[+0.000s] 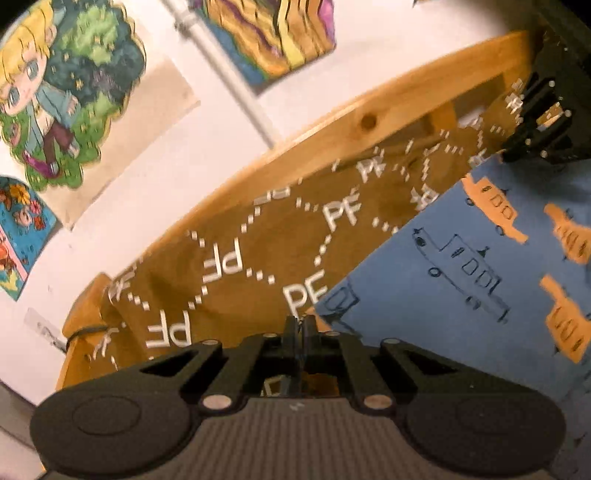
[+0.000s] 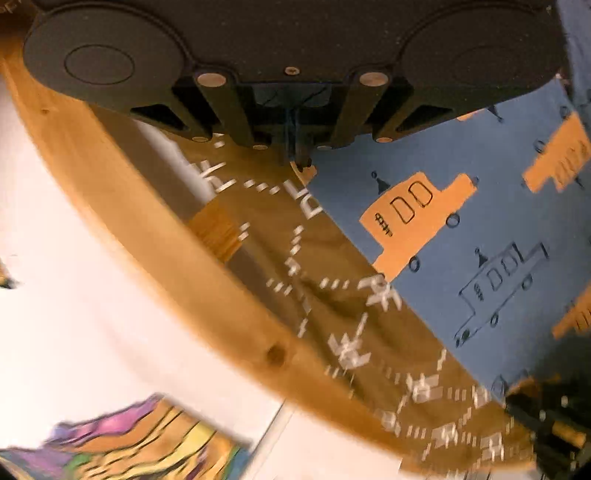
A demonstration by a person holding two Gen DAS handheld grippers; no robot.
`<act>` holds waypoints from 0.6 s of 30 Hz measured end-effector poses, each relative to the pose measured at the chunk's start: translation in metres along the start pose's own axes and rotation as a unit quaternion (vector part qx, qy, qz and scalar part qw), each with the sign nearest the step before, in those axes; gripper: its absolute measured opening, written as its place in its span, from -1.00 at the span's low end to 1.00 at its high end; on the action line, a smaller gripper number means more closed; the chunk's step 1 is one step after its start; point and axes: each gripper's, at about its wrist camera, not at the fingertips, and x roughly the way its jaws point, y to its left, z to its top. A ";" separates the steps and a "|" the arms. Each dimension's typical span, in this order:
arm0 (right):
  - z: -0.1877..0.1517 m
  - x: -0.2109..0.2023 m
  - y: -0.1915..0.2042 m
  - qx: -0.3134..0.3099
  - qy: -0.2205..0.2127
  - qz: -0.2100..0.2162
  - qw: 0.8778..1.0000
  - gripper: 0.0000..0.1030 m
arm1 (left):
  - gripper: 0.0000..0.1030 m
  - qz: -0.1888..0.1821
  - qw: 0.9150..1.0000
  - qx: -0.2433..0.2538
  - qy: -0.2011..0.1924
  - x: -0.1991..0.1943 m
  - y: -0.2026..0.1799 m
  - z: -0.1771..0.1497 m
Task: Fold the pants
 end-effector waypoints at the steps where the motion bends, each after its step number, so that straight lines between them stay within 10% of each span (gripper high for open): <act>1: -0.002 0.005 0.001 0.000 0.004 0.001 1.000 -0.90 | -0.67 -0.007 1.000 -0.004 0.001 -0.001 0.003 -0.004; 4: -0.008 0.004 -0.007 0.016 0.000 0.013 1.000 -0.37 | -0.03 -0.022 0.999 -0.022 -0.015 -0.006 0.016 -0.010; 7: -0.008 -0.010 -0.021 0.030 -0.023 0.040 0.998 0.22 | 0.25 -0.055 0.997 -0.043 -0.032 -0.011 0.032 -0.012; 9: -0.006 -0.018 -0.029 0.040 -0.035 0.070 0.996 0.27 | 0.32 -0.084 0.994 -0.050 -0.039 -0.014 0.042 -0.013; 15: 0.013 0.003 -0.023 0.022 -0.028 0.108 0.993 0.30 | 0.29 -0.094 0.995 -0.021 -0.012 -0.008 0.044 -0.017; 18: 0.016 0.026 -0.014 0.006 0.013 0.108 0.994 0.16 | -0.32 -0.093 0.996 -0.013 0.011 -0.002 0.039 -0.018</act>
